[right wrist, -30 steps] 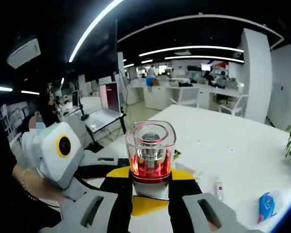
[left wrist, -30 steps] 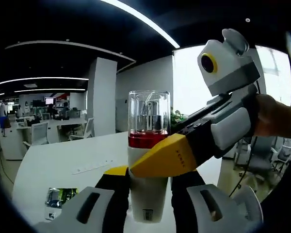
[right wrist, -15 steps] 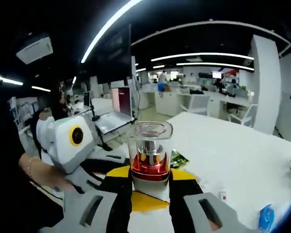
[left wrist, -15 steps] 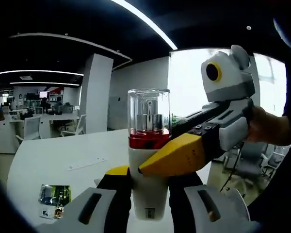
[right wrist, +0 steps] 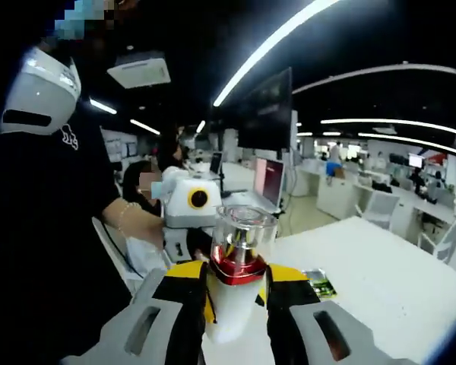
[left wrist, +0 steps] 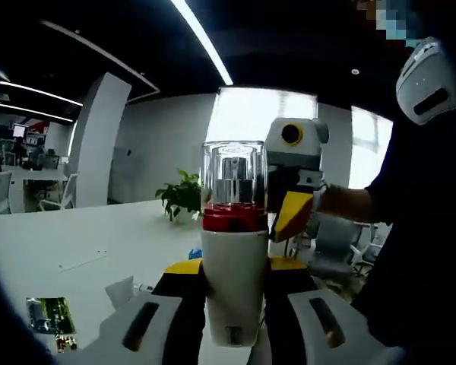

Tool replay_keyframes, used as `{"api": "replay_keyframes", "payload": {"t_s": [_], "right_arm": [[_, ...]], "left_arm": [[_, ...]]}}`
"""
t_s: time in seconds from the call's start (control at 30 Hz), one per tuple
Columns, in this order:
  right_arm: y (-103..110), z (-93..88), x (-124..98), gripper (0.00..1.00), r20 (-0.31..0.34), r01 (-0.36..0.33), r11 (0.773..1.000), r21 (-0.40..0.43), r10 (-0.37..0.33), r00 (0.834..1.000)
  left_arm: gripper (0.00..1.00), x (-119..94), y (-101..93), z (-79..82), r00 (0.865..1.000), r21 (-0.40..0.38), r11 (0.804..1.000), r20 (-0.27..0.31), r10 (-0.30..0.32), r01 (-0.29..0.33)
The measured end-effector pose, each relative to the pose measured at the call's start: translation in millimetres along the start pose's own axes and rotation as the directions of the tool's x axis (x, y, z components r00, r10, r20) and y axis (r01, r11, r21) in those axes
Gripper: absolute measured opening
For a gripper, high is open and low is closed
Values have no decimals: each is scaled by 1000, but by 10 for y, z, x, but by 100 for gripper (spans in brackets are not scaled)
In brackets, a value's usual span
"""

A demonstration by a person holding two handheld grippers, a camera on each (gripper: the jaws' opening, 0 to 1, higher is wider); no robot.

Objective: Arrange the skincare products in the storage area until every visible bottle or jar stands upright without overlapping.

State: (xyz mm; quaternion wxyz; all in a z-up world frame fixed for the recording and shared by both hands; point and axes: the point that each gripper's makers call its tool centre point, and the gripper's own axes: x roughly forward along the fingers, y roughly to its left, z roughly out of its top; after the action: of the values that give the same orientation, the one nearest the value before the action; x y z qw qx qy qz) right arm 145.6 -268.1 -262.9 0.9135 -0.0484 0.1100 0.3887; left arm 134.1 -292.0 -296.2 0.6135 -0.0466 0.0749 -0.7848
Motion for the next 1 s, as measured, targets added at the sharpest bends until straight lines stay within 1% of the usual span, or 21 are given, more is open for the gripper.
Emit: {"api": "replay_keyframes", "payload": {"t_s": [0.03, 0.07, 0.1, 0.17, 0.2, 0.23, 0.33, 0.37, 0.4, 0.43, 0.5, 0.6, 0.7, 0.8, 0.93, 1.0], "right_arm": [[31, 36, 4, 24, 14, -26, 1000, -10, 26, 1000], [21, 42, 7, 25, 16, -23, 1000, -10, 23, 1000], [37, 59, 26, 26, 27, -35, 999, -17, 35, 999], [83, 56, 57, 26, 34, -61, 998, -15, 61, 998], [101, 46, 72, 25, 38, -71, 997, -21, 72, 997], [118, 58, 84, 26, 57, -84, 996, -20, 85, 995], [132, 28, 92, 27, 60, -95, 995, -5, 96, 994], [132, 21, 85, 27, 67, -104, 995, -1, 104, 992], [151, 35, 86, 26, 86, -119, 992, 27, 117, 989], [152, 35, 84, 25, 94, -126, 991, 36, 122, 988], [152, 44, 65, 24, 115, -137, 990, 35, 132, 985], [157, 38, 46, 23, 129, -158, 986, 49, 151, 980], [144, 36, 38, 22, 151, -159, 985, 61, 148, 977], [146, 23, 27, 21, 153, -161, 985, 60, 150, 977], [149, -23, 16, 20, 159, -174, 983, 59, 163, 974], [145, -29, 4, 20, 170, -176, 983, 59, 164, 972]], "left_arm": [[27, 16, -45, 15, 1000, 19, 1000, -5, -10, 10], [27, 28, -87, 25, 1000, 30, 999, -13, -20, 20], [27, 29, -116, 28, 999, 37, 999, -18, -33, 33], [27, 36, -156, 52, 999, 33, 998, -12, -44, 44], [27, 42, -182, 76, 999, 29, 998, 0, -54, 54], [27, 42, -192, 90, 998, 25, 998, 7, -58, 58], [27, 41, -215, 153, 997, 17, 998, 33, -64, 64], [27, 38, -217, 167, 997, 20, 998, 36, -65, 64], [27, 38, -221, 175, 997, 29, 997, 33, -67, 66], [27, 36, -229, 186, 997, 37, 997, 33, -75, 74], [27, 40, -245, 199, 996, 42, 995, 28, -86, 85], [27, 49, -265, 199, 995, 51, 994, 23, -98, 96], [27, 54, -258, 201, 995, 47, 994, 24, -99, 98], [27, 50, -221, 181, 994, 51, 993, 15, -104, 103], [27, 66, -231, 138, 994, 55, 993, -3, -107, 107], [28, 73, -230, 130, 995, 55, 993, 2, -104, 104]]}}
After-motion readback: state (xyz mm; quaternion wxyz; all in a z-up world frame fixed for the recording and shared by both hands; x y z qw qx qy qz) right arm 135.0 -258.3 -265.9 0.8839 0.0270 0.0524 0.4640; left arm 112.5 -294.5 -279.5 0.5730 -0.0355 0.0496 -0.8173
